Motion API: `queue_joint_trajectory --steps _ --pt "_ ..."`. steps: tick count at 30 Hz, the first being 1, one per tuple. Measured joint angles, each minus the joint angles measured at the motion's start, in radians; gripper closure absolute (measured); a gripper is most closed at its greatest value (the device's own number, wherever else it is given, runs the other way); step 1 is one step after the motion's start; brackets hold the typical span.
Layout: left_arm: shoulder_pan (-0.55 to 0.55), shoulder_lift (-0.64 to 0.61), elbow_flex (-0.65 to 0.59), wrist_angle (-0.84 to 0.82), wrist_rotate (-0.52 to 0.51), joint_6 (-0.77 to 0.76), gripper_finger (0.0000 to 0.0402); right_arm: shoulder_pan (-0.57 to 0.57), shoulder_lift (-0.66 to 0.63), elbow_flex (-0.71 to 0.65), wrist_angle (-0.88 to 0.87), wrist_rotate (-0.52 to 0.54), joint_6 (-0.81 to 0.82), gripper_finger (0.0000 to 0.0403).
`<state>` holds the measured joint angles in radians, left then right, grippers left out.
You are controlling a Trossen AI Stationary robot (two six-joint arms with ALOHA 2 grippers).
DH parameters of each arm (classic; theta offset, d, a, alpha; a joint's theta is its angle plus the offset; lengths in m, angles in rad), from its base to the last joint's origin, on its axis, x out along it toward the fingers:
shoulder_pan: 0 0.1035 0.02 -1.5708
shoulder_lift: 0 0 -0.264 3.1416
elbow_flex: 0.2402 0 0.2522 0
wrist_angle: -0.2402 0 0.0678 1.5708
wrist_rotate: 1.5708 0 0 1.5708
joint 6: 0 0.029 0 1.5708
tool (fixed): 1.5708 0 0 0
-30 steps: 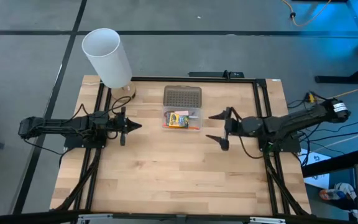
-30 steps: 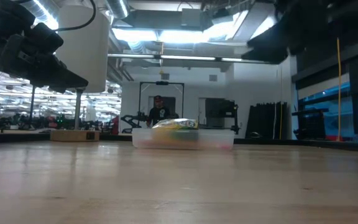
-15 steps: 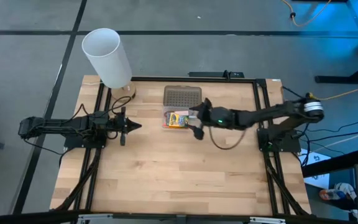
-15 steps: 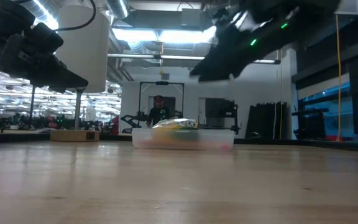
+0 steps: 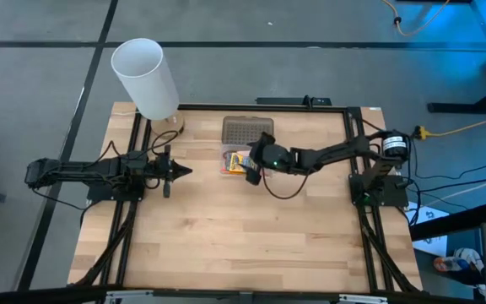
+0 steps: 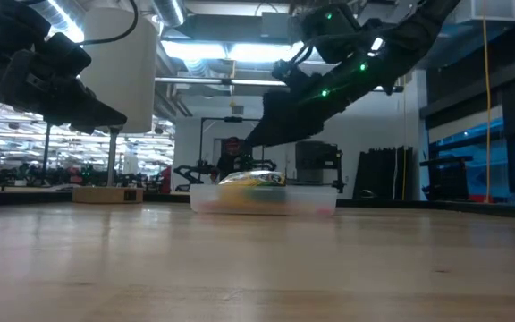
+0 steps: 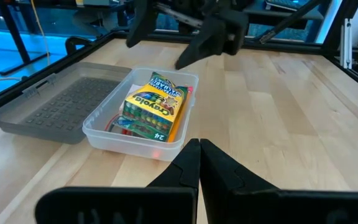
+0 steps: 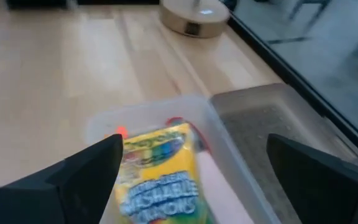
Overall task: Pack school essentials
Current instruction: Put the yellow crayon box into the gray supply box
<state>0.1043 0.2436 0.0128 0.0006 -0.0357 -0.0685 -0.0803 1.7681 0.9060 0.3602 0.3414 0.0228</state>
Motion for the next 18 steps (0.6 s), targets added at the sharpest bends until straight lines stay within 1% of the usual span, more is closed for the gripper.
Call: queue_joint_trajectory --steps 2,4,10,18 --pt "0.0 0.0 0.0 0.0 0.0 0.0 0.0401 -0.002 0.011 0.0 -0.006 0.032 0.004 0.0005" --pt "0.0 0.0 0.0 0.0 0.0 0.0 0.0401 -0.005 0.025 -0.001 -0.003 0.038 -0.004 0.0005" --pt "0.0 0.0 0.0 0.0 0.0 0.0 0.0401 -0.037 0.09 -0.001 -0.01 0.02 0.03 0.0005" --pt "0.0 0.0 0.0 0.0 0.0 0.0 0.0401 -0.049 0.124 0.002 -0.033 0.028 0.056 0.0005"
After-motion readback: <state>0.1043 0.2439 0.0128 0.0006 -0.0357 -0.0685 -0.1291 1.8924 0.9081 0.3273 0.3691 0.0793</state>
